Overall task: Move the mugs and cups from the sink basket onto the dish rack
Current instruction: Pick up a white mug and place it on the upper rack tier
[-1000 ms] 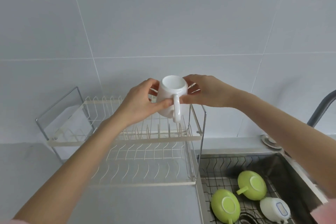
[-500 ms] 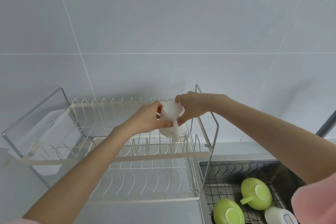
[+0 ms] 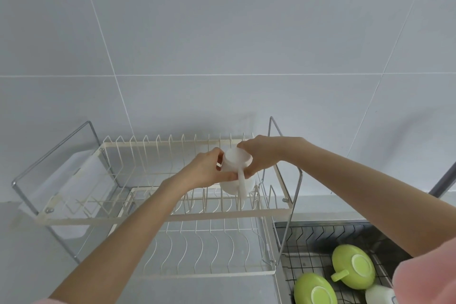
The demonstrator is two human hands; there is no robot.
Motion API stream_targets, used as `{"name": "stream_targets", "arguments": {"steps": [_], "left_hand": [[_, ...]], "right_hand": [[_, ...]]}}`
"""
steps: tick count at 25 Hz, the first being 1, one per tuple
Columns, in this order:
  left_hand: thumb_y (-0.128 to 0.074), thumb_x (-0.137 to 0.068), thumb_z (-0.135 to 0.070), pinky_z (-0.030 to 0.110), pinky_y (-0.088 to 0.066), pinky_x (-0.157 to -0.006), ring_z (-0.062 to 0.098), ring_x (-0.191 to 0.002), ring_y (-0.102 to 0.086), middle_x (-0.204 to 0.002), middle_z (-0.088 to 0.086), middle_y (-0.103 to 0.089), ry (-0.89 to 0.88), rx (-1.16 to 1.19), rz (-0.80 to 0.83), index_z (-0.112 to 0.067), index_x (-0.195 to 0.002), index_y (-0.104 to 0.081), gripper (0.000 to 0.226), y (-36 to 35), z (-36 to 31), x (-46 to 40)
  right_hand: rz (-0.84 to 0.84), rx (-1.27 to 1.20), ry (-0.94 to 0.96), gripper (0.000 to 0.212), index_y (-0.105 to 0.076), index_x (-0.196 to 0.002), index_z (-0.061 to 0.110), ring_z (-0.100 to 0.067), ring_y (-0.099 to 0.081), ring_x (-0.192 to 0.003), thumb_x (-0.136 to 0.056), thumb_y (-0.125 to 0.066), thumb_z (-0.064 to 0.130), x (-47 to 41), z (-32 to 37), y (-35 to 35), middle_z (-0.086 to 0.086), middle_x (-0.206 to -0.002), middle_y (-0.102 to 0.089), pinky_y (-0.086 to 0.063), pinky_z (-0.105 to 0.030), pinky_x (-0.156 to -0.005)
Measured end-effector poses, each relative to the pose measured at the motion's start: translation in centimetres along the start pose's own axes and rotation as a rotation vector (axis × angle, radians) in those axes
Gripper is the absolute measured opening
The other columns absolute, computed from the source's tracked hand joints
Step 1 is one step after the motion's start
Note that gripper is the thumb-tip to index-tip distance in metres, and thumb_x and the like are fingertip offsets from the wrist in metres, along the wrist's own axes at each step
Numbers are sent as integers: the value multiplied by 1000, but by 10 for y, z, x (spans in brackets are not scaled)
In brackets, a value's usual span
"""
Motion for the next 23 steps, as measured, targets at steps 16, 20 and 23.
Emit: {"name": "stream_targets", "arguments": {"steps": [16, 20, 23], "left_hand": [[-44, -90, -39, 38, -33, -109, 24, -134, -37, -146, 5, -39, -106, -533, -252, -15, -138, -32, 55, 45, -71, 64], [-41, -90, -41, 40, -27, -111, 21, -135, -34, -146, 3, -39, -189, -630, -321, -16, -139, -30, 57, 33, -116, 91], [-41, -90, -40, 39, -27, -110, 21, -135, -35, -146, 3, -40, -237, -615, -329, -16, -139, -31, 55, 15, -144, 100]], "right_hand": [[-300, -22, 75, 67, -9, -147, 13, -24, -22, -142, -94, -46, 30, 119, -5, 37, -8, -154, -23, -21, -31, -112], [-354, -28, 54, 68, -9, -148, 16, -20, -14, -145, -93, -47, 30, 159, -25, 27, -5, -155, -21, -14, -30, -116], [-374, -36, 16, 66, -10, -148, 16, -21, -14, -145, -94, -45, 31, 184, -47, 16, -4, -156, -21, -13, -31, -117]]}}
Point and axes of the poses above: each hand's wrist, its own x-axis away from the middle knuckle, its own y-axis out of the back of the hand, z = x × y, the point moved 9 cm from there along -x, towards the middle knuckle
